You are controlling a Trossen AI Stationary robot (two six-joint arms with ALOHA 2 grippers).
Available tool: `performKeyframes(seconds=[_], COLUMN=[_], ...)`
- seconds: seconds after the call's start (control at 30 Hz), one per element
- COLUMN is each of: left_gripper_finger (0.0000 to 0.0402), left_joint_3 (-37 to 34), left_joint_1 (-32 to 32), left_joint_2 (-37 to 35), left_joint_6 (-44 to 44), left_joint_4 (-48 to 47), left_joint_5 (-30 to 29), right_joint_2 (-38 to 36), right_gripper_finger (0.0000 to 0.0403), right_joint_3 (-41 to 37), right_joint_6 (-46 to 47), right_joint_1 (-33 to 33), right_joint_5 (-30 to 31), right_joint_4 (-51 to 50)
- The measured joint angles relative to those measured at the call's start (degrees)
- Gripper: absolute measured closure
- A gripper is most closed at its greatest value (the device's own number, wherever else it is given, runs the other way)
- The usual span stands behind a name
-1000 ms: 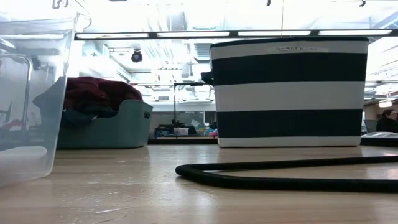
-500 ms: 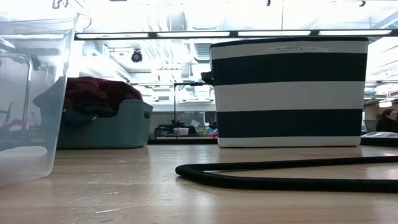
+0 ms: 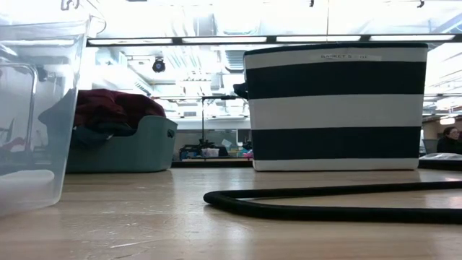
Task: Pick & Place Cloths
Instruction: Return to Home Position
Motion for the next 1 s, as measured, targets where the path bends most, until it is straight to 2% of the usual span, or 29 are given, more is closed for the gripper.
performKeyframes(seconds=[0.17, 0.3, 0.4, 0.53, 0.67, 0.83, 1.0], left_gripper_finger=[0.0395, 0.0393, 0.0390, 0.0389, 0.0388, 0.0388, 0.0388], left_joint_3=[-4.9, -9.6, -11.7, -14.0, -16.3, -21.2, -27.3], left_joint_1=[0.0, 0.0, 0.0, 0.1, 0.1, 0.1, 0.1], left_joint_2=[-5.7, -11.1, -15.0, -19.8, -22.8, -25.8, -29.5], left_joint_6=[-0.2, -2.3, -1.0, 3.1, -0.3, 3.3, 6.1], left_joint_4=[3.6, 5.2, 1.5, -6.8, -12.9, -11.5, -4.9], left_joint_5=[-0.1, -2.4, -6.2, -6.7, -8.5, -14.0, -15.3], right_joint_2=[-5.3, -11.5, -15.8, -22.2, -26.8, -30.5, -32.8], right_gripper_finger=[0.0395, 0.0395, 0.0395, 0.0394, 0.0394, 0.0394, 0.0394], right_joint_3=[-6.9, -14.7, -20.1, -25.7, -29.8, -33.2, -37.5], right_joint_6=[-1.1, -1.0, 0.0, -3.9, -6.8, -4.5, -6.0], right_joint_1=[0.0, 0.0, 0.0, -0.4, -0.4, -0.5, -0.5], right_joint_5=[0.0, 0.0, 0.0, 0.8, 1.1, 1.7, 1.7], right_joint_4=[5.3, 9.4, 9.7, 9.9, 10.0, 10.6, 15.0])
